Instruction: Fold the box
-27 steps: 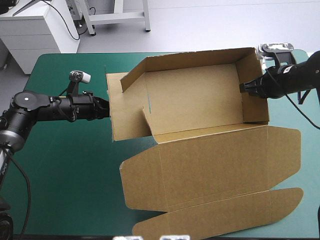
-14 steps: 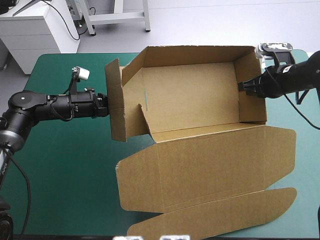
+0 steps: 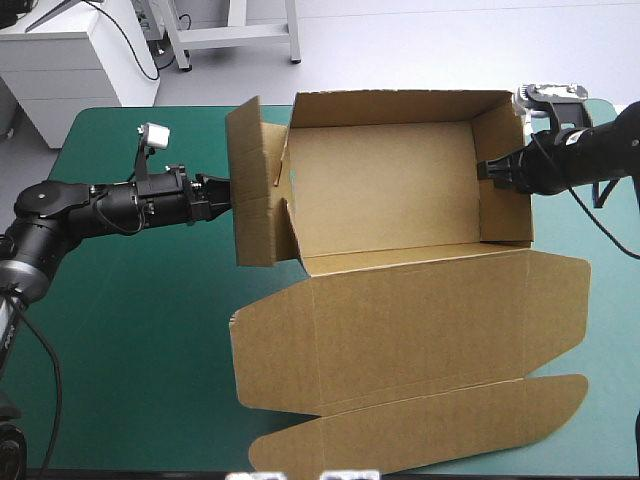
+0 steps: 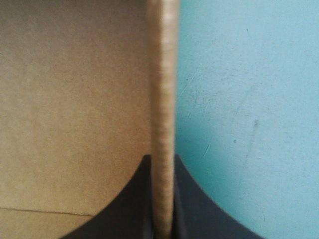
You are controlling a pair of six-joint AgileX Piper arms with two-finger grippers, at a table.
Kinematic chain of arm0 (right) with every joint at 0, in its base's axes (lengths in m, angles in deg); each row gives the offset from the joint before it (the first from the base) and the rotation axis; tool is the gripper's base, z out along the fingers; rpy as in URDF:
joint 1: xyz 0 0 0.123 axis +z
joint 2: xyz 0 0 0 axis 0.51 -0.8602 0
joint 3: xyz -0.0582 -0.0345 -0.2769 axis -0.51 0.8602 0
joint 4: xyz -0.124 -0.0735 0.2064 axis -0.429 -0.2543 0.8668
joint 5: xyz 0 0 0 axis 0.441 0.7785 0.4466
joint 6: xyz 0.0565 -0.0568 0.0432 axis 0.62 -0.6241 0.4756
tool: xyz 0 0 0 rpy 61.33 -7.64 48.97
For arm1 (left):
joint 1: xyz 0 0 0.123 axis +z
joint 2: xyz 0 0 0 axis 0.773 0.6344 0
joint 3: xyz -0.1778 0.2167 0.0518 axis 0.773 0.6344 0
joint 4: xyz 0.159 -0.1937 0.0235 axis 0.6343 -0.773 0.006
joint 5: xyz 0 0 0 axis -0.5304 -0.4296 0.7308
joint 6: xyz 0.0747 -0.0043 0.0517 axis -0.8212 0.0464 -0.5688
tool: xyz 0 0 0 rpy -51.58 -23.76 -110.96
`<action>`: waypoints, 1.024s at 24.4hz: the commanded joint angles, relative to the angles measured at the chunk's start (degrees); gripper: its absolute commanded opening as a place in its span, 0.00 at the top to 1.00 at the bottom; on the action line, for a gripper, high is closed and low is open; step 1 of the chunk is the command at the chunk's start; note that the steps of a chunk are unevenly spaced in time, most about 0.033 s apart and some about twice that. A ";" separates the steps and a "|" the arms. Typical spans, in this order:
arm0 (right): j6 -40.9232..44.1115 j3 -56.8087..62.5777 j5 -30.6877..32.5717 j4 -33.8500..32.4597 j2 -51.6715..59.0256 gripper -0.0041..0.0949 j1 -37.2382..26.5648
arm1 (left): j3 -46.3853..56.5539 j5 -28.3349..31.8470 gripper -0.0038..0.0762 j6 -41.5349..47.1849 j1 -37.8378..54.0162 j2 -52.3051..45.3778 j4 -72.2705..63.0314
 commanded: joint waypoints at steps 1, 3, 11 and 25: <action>0.83 -1.77 -3.03 1.37 2.18 0.98 -0.38 | -1.69 -5.46 0.94 -0.52 -0.12 -1.80 -6.73; 0.94 -1.77 -3.36 1.83 2.07 0.98 -0.38 | -1.69 -5.46 0.94 -0.72 -0.50 -1.80 -6.63; 0.94 -1.77 -4.38 3.12 2.07 0.97 -0.31 | -1.69 -5.46 0.71 -2.15 -3.69 -1.71 -7.42; 5.73 -1.77 -9.08 -2.54 2.07 0.97 7.76 | -3.45 -4.82 0.39 -3.12 -7.33 -1.71 -9.15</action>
